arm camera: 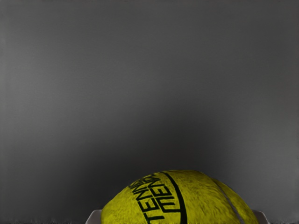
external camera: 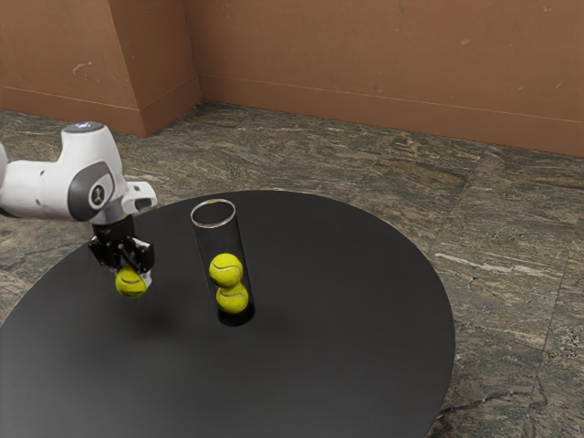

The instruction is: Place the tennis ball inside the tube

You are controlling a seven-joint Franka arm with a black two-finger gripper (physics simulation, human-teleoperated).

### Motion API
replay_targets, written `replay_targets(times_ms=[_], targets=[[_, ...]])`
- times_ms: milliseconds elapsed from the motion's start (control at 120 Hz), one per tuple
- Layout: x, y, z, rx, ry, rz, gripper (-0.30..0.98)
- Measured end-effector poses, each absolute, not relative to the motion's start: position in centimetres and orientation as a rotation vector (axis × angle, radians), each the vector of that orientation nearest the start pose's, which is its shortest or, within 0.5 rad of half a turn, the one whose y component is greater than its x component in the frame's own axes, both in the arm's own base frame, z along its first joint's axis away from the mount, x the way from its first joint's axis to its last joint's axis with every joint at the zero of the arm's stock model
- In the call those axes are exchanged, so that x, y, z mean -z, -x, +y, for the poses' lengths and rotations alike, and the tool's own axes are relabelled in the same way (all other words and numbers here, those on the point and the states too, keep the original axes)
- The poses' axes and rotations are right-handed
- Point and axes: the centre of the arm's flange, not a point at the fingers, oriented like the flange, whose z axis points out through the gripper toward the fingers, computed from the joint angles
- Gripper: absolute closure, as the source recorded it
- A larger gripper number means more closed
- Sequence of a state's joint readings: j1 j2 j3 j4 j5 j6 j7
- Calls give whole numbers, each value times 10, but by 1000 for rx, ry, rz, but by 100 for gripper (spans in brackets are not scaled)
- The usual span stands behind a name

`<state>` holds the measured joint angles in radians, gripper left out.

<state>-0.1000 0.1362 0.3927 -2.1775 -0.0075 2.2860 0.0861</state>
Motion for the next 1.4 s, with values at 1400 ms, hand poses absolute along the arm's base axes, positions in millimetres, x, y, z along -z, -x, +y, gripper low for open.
replay_targets(times_ms=[1400], targets=[[-494, -726, 36, 77, 3112, 26, 66]])
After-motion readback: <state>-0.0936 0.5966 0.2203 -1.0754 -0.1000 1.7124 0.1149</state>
